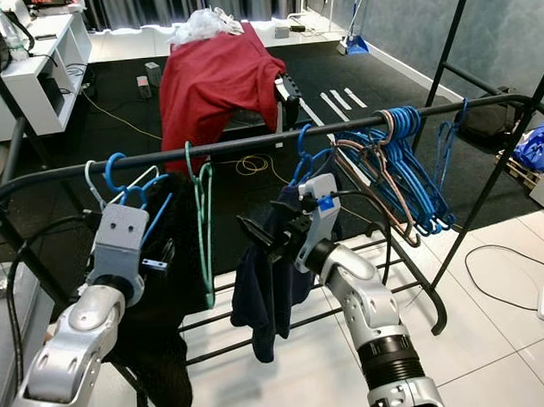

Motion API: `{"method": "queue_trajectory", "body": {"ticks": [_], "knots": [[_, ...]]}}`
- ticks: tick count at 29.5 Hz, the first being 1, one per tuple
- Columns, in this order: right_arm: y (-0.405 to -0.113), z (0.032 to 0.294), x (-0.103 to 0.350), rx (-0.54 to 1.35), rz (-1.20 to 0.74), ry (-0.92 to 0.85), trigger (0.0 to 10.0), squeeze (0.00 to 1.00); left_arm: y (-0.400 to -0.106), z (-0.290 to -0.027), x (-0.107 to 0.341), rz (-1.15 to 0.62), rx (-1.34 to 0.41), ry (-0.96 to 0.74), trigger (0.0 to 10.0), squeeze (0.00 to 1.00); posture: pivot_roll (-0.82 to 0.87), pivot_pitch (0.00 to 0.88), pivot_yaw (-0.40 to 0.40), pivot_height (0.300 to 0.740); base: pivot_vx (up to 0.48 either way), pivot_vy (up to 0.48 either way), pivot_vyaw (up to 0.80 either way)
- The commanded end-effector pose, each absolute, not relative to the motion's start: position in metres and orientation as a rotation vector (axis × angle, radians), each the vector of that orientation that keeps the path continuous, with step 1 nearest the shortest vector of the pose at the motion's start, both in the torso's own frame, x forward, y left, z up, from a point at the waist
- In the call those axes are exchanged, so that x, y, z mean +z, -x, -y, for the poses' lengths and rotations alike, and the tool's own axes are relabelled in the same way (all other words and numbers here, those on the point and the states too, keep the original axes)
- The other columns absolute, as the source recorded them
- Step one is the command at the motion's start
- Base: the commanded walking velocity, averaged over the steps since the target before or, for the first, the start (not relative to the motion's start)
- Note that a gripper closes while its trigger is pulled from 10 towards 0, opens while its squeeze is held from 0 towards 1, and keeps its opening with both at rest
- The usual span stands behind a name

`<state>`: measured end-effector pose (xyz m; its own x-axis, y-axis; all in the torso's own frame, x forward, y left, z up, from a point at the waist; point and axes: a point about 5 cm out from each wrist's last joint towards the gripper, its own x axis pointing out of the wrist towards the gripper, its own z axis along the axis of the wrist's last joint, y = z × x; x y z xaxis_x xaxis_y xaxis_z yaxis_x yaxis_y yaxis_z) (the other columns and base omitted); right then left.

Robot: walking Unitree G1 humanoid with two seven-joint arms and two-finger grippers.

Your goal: Hang hanger

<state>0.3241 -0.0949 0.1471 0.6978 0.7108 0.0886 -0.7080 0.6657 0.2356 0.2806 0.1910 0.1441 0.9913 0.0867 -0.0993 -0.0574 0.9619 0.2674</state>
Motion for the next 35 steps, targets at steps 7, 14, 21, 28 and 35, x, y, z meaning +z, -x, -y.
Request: {"method": "queue_trajectory", "body": {"ticks": [7, 14, 21, 28, 35], "knots": [[-0.321, 0.096, 0.146, 0.800, -0.022, -0.280, 10.0, 0.00, -0.277, -0.211, 0.152, -0.049, 0.215, -0.174, 10.0, 0.00, 0.02, 0.000, -0.025, 0.740, 0.000, 0.000, 0.00], [-0.320, 0.096, 0.146, 0.803, -0.027, -0.279, 10.0, 0.00, -0.277, -0.211, 0.149, -0.055, 0.210, -0.154, 10.0, 0.00, 0.02, 0.001, -0.026, 0.740, 0.000, 0.000, 0.00], [-0.319, 0.097, 0.146, 0.801, -0.030, -0.281, 10.0, 0.00, -0.276, -0.209, 0.150, -0.045, 0.193, -0.147, 10.0, 0.00, 0.02, 0.005, -0.027, 0.740, 0.000, 0.000, 0.00], [-0.319, 0.097, 0.146, 0.800, -0.031, -0.284, 10.0, 0.00, -0.279, -0.199, 0.158, 0.024, 0.090, -0.248, 10.0, 0.00, 0.02, 0.010, -0.027, 0.740, 0.000, 0.000, 0.00], [-0.320, 0.096, 0.146, 0.797, -0.030, -0.286, 10.0, 0.00, -0.282, -0.195, 0.168, 0.088, 0.036, -0.361, 10.0, 0.00, 0.02, 0.009, -0.024, 0.740, 0.000, 0.000, 0.00]]}}
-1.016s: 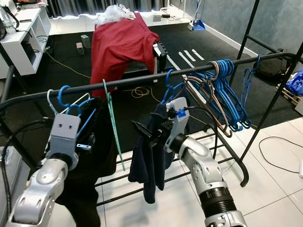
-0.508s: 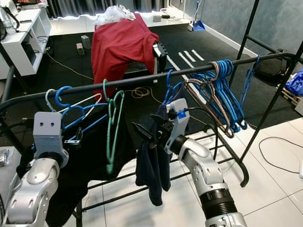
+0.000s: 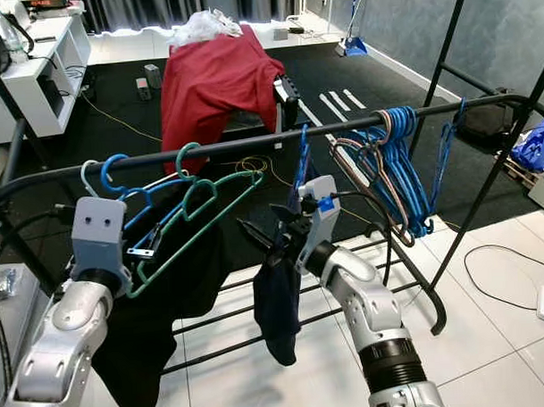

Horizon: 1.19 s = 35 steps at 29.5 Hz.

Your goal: Hang hanger

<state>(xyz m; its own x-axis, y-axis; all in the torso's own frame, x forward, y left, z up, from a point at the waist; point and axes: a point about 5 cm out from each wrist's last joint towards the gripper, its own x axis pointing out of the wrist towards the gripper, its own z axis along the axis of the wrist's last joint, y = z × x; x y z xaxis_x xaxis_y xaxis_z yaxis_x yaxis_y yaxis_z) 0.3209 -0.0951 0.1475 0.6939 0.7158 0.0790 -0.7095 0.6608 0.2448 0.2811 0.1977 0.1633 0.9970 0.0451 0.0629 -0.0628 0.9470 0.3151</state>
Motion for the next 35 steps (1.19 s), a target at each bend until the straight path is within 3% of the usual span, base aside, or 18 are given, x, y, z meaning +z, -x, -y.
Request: {"method": "queue_trajectory", "body": {"ticks": [1, 8, 19, 35], "knots": [[-0.320, 0.096, 0.146, 0.797, -0.030, -0.286, 10.0, 0.00, -0.282, -0.195, 0.168, 0.088, 0.036, -0.361, 10.0, 0.00, 0.02, 0.009, -0.024, 0.740, 0.000, 0.000, 0.00], [-0.321, 0.096, 0.148, 0.792, -0.025, -0.290, 10.0, 0.00, -0.295, -0.197, 0.180, 0.132, 0.015, -0.483, 10.0, 0.00, 0.01, 0.006, -0.017, 0.740, 0.000, 0.000, 0.00], [-0.321, 0.095, 0.148, 0.784, -0.020, -0.291, 10.0, 0.00, -0.314, -0.203, 0.171, 0.007, 0.093, -0.329, 10.0, 0.00, 0.01, 0.007, -0.013, 0.740, 0.000, 0.000, 0.00], [-0.321, 0.095, 0.149, 0.781, -0.024, -0.293, 10.0, 0.00, -0.306, -0.213, 0.153, -0.110, 0.155, -0.199, 10.0, 0.00, 0.01, 0.011, -0.015, 0.740, 0.000, 0.000, 0.00]]}}
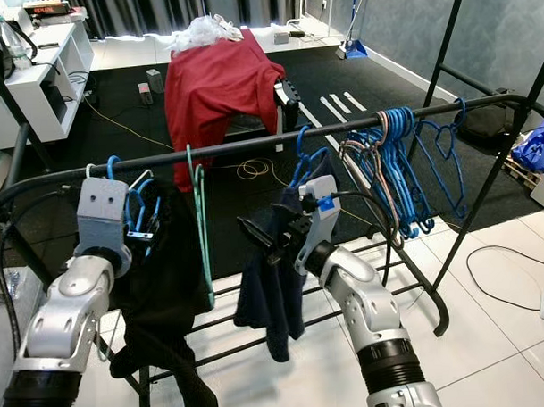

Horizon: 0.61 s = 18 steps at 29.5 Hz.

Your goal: Hang hanger

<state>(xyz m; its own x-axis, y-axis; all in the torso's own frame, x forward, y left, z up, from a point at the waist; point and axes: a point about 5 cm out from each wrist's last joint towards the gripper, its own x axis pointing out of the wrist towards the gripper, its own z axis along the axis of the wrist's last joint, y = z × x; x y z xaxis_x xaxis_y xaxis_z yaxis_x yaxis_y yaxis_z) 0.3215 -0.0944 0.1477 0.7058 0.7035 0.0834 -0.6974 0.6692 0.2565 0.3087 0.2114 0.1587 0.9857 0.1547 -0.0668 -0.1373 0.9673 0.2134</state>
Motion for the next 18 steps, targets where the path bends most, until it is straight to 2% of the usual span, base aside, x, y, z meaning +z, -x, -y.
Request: {"method": "queue_trajectory", "body": {"ticks": [1, 7, 16, 17, 18], "knots": [[-0.321, 0.095, 0.149, 0.781, -0.024, -0.293, 10.0, 0.00, -0.306, -0.213, 0.153, -0.110, 0.155, -0.199, 10.0, 0.00, 0.01, 0.011, -0.015, 0.740, 0.000, 0.000, 0.00], [-0.321, 0.095, 0.148, 0.780, -0.025, -0.290, 10.0, 0.00, -0.300, -0.204, 0.132, -0.255, 0.075, -0.227, 10.0, 0.00, 0.01, 0.005, -0.016, 0.740, 0.000, 0.000, 0.00], [-0.321, 0.095, 0.147, 0.780, -0.026, -0.288, 10.0, 0.00, -0.299, -0.202, 0.127, -0.291, 0.062, -0.252, 10.0, 0.00, 0.01, 0.000, -0.013, 0.740, 0.000, 0.000, 0.00], [-0.321, 0.095, 0.147, 0.780, -0.026, -0.289, 10.0, 0.00, -0.298, -0.202, 0.127, -0.296, 0.061, -0.253, 0.4, 0.00, 0.01, 0.000, -0.013, 0.740, 0.000, 0.000, 0.00], [-0.321, 0.095, 0.147, 0.780, -0.026, -0.289, 10.0, 0.00, -0.298, -0.202, 0.127, -0.296, 0.061, -0.253, 0.4, 0.00, 0.01, 0.000, -0.013, 0.740, 0.000, 0.000, 0.00]]}}
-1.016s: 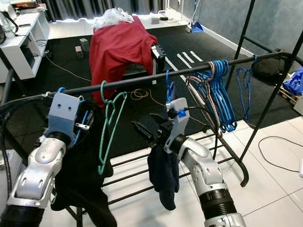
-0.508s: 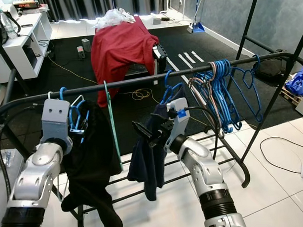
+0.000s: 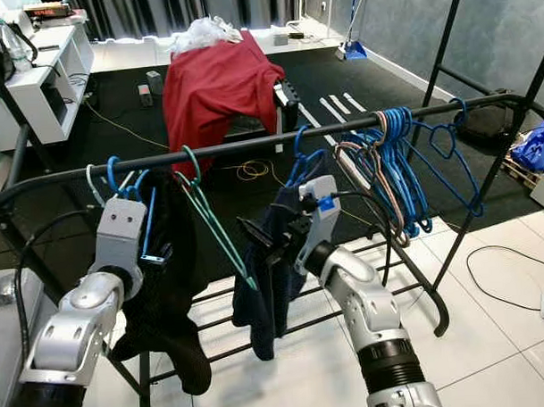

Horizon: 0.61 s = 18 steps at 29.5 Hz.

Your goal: Hang hanger

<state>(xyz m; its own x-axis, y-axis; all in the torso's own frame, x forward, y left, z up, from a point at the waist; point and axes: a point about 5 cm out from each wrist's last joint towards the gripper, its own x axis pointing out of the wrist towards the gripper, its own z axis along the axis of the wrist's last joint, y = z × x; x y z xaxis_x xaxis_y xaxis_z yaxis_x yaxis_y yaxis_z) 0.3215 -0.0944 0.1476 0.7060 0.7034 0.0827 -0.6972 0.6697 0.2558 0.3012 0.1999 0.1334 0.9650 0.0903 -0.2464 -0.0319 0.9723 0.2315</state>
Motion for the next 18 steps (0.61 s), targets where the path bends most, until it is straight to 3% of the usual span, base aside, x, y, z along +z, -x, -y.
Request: {"method": "queue_trajectory", "body": {"ticks": [1, 14, 18], "knots": [[-0.321, 0.095, 0.147, 0.780, -0.026, -0.289, 10.0, 0.00, -0.298, -0.202, 0.127, -0.296, 0.061, -0.253, 0.4, 0.00, 0.01, 0.000, -0.013, 0.740, 0.000, 0.000, 0.00], [-0.322, 0.096, 0.147, 0.774, -0.029, -0.291, 10.0, 0.00, -0.295, -0.211, 0.128, -0.298, 0.094, -0.240, 0.0, 0.00, 0.01, 0.000, -0.016, 0.740, 0.000, 0.000, 0.00], [-0.323, 0.096, 0.146, 0.769, -0.029, -0.293, 10.0, 0.00, -0.291, -0.219, 0.139, -0.222, 0.138, -0.175, 0.0, 0.00, 0.01, 0.000, -0.015, 0.740, 0.000, 0.000, 0.00]]}}
